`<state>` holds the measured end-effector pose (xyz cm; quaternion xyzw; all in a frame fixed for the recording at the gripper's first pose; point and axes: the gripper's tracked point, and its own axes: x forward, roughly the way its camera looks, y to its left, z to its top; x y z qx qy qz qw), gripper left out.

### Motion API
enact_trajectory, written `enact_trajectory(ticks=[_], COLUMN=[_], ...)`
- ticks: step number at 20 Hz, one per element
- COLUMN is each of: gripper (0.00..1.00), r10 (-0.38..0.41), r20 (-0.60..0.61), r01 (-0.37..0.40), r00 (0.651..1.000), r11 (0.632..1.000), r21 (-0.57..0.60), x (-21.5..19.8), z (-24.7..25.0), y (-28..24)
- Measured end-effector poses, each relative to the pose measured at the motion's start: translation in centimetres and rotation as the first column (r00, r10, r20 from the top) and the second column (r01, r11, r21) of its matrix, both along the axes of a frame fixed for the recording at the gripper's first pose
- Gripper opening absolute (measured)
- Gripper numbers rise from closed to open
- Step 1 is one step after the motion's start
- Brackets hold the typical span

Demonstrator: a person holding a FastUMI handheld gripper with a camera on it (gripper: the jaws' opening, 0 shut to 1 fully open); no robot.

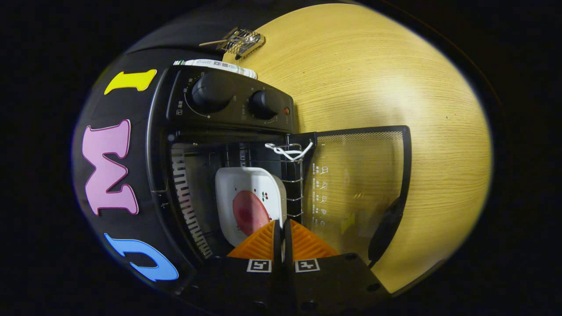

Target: Open the toaster oven, put the food inside, and close the toaster oven door.

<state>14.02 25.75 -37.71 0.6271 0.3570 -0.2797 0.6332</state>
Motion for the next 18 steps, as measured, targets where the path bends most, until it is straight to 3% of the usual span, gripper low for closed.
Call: enact_trajectory(ticks=[7,10,13,15,18], gripper=[0.05,0.11,0.37,0.62,0.86], r10=[-0.005,-0.009,0.014,0.022,0.05], r20=[0.008,0.036,0.03,0.021,0.016], r01=[0.005,0.007,-0.017,-0.023,-0.052], r00=[1.0,0.999,0.999,1.0,0.999], r11=[1.0,0.998,0.996,0.995,0.992], r21=[0.026,0.055,0.093,0.097,0.113], x=[0.6,0.8,0.1,-0.6,-1.6], z=[0.0,0.7,0.9,1.2,1.8], y=[0.4,0.9,1.9,2.1,2.6])
